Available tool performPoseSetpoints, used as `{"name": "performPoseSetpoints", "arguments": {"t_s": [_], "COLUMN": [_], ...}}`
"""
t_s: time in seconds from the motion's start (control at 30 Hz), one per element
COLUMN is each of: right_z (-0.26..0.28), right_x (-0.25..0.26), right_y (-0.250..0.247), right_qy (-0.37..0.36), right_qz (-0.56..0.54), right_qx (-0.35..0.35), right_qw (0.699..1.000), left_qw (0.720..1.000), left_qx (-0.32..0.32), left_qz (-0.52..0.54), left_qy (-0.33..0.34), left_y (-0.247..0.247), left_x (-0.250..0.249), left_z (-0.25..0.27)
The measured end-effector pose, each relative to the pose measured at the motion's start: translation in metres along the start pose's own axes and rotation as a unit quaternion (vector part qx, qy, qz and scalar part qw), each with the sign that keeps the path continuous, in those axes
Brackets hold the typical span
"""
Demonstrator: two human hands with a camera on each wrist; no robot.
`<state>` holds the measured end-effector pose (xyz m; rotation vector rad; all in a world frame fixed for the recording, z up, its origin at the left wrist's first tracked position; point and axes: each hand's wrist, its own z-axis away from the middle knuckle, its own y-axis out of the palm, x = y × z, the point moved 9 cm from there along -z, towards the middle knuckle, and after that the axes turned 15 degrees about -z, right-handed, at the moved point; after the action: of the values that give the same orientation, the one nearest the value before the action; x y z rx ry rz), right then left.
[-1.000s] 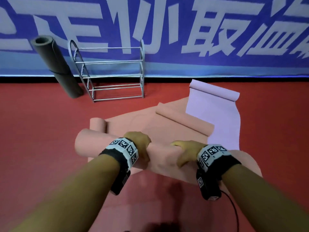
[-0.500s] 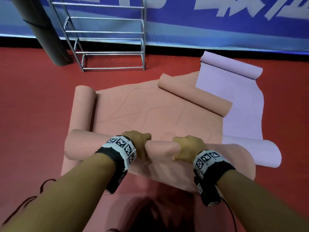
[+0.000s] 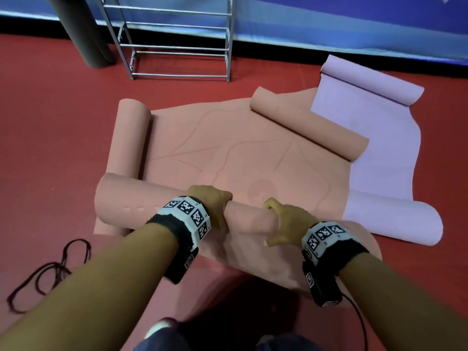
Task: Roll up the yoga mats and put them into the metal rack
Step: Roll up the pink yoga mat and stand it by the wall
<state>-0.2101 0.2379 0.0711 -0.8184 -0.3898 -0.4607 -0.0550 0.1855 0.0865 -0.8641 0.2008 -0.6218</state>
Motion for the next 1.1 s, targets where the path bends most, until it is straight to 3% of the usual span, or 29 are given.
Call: {"name": "performPoseSetpoints", "arguments": {"t_s": [0.2,0.33,0.43,0.6,0.87,1.1], "right_z": [0.008,0.014,0.024,0.053,0.115,0.192], "right_x": [-0.003,0.004,0.008,0.015,0.044,0.054], "right_y": [0.023,0.045,0.059,0.063,0.055,0.078], "right_qy": [0.052,0.034,0.032,0.04,-0.001,0.014], "right_qz": [-0.081,-0.066,-0.116,-0.175,-0.046,-0.129], "right_qx": [0.134,0.147,0.161,0.133,0.009,0.083], "right_qw": [0.986,0.986,0.98,0.975,0.999,0.988], "left_qw": [0.999,0.999,0.998,0.994,0.996,0.996], "left_qx": [-0.034,-0.031,-0.045,-0.091,-0.081,-0.031], "left_qz": [-0.022,-0.019,-0.038,-0.058,0.027,0.049], "left_qy": [-0.008,-0.012,-0.013,-0.008,-0.017,0.06], "left_y": [0.01,0.035,0.046,0.045,0.058,0.043], "left_x": [-0.001,-0.006,-0.009,-0.016,-0.032,-0.058], "left_z": [0.025,0.035,0.044,0.078,0.152,0.207]}}
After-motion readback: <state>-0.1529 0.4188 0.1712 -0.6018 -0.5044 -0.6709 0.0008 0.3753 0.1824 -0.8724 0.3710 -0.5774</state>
